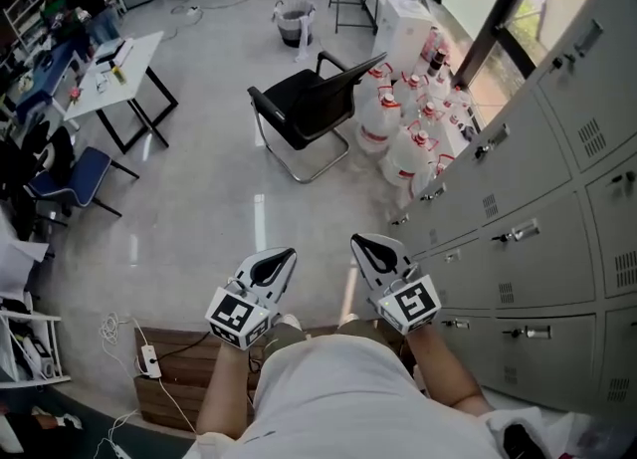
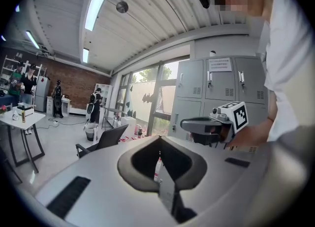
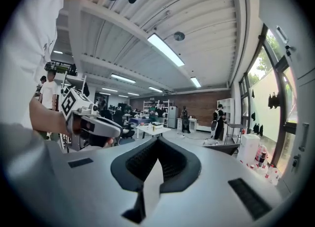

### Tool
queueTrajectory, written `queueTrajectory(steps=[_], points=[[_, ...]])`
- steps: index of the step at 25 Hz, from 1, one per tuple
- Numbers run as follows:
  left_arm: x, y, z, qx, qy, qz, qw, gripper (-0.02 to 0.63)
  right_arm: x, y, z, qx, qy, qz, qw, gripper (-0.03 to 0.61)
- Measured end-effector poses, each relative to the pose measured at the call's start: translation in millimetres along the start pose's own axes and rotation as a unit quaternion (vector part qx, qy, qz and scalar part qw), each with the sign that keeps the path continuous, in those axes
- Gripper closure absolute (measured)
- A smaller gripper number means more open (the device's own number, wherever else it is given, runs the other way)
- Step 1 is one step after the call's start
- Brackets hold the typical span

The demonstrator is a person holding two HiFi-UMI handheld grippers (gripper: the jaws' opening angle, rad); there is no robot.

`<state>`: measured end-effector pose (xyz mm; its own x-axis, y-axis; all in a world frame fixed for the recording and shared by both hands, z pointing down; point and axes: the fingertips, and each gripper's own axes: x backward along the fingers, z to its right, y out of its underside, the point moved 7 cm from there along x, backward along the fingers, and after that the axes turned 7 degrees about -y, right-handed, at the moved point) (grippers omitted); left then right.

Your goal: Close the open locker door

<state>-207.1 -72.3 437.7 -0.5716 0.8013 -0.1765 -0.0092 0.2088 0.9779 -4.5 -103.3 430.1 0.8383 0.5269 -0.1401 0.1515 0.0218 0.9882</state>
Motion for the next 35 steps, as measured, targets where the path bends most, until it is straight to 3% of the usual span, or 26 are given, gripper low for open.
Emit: queueTrajectory(steps=[15,35], points=[[-2,0,6,-0.016,0.009,-0.002,0.9998,0.611,11,2,-19,0.030,-0.025,-0.002,0.999,0.568],[-8,5,14,-0.017,0.017,-0.015,0.9996,0.610,17,12,-18,-0.004,-0.032,-0.007,0.999,0.568]])
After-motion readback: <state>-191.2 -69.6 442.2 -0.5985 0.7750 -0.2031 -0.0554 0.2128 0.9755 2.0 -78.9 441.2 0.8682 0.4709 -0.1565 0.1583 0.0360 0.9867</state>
